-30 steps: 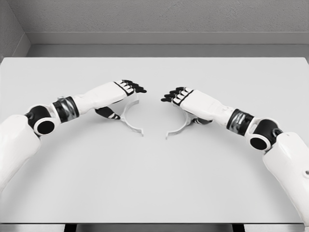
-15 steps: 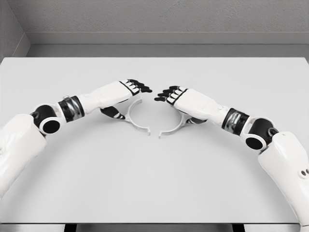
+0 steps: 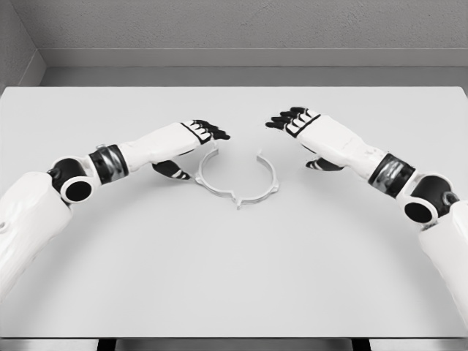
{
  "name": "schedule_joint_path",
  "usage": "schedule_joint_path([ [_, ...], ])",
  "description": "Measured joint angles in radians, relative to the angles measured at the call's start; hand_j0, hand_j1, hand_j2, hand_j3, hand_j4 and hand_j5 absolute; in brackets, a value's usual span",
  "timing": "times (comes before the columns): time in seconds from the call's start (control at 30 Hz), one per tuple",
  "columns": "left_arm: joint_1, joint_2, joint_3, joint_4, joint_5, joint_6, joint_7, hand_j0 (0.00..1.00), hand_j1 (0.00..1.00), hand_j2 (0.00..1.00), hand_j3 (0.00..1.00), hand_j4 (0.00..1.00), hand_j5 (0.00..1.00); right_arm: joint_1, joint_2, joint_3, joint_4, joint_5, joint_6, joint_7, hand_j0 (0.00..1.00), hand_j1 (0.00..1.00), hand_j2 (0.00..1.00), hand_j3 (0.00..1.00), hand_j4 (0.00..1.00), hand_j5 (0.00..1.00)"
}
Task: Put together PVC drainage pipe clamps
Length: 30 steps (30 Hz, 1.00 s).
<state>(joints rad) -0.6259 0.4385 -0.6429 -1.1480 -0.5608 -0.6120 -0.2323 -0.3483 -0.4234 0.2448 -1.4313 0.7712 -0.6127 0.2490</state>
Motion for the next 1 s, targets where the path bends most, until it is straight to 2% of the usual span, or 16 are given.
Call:
schedule_joint_path([
  [0.17,-0.006,0.012,0.001,0.019,0.002,0.0,0.0,1.0,1.0,1.0,1.0,1.0,1.0,0.212,-0.054,-0.242,-0.152,-0.096,0.0,-0.001,1.0,1.0,1.0,1.0,1.0,1.0],
  [0.23,-0.006,0.015,0.001,0.023,0.003,0.0,0.0,1.0,1.0,1.0,1.0,1.0,1.0,0.227,-0.076,-0.34,-0.19,-0.119,0.0,0.0,1.0,1.0,1.0,1.0,1.0,1.0],
  [0.33,-0.017,0.017,0.003,0.025,0.002,0.0,0.0,1.0,1.0,1.0,1.0,1.0,1.0,0.244,-0.135,-0.418,-0.212,-0.132,0.001,0.0,1.0,1.0,1.0,1.0,1.0,1.0],
  [0.47,-0.046,0.017,0.006,0.044,0.002,0.0,0.0,1.0,1.0,1.0,1.0,1.0,1.0,0.281,-0.173,-0.45,-0.206,-0.131,0.001,0.001,1.0,1.0,1.0,1.0,1.0,1.0],
  [0.8,-0.123,-0.038,0.004,0.172,0.004,0.0,0.0,1.0,1.0,1.0,1.0,1.0,1.0,0.278,-0.197,-0.438,-0.212,-0.141,0.001,0.002,1.0,1.0,1.0,1.0,1.0,1.0],
  [1.0,-0.126,-0.085,0.003,0.216,-0.002,0.0,0.0,1.0,1.0,1.0,1.0,1.0,1.0,0.282,-0.199,-0.424,-0.212,-0.142,0.0,0.002,1.0,1.0,1.0,1.0,1.0,1.0],
])
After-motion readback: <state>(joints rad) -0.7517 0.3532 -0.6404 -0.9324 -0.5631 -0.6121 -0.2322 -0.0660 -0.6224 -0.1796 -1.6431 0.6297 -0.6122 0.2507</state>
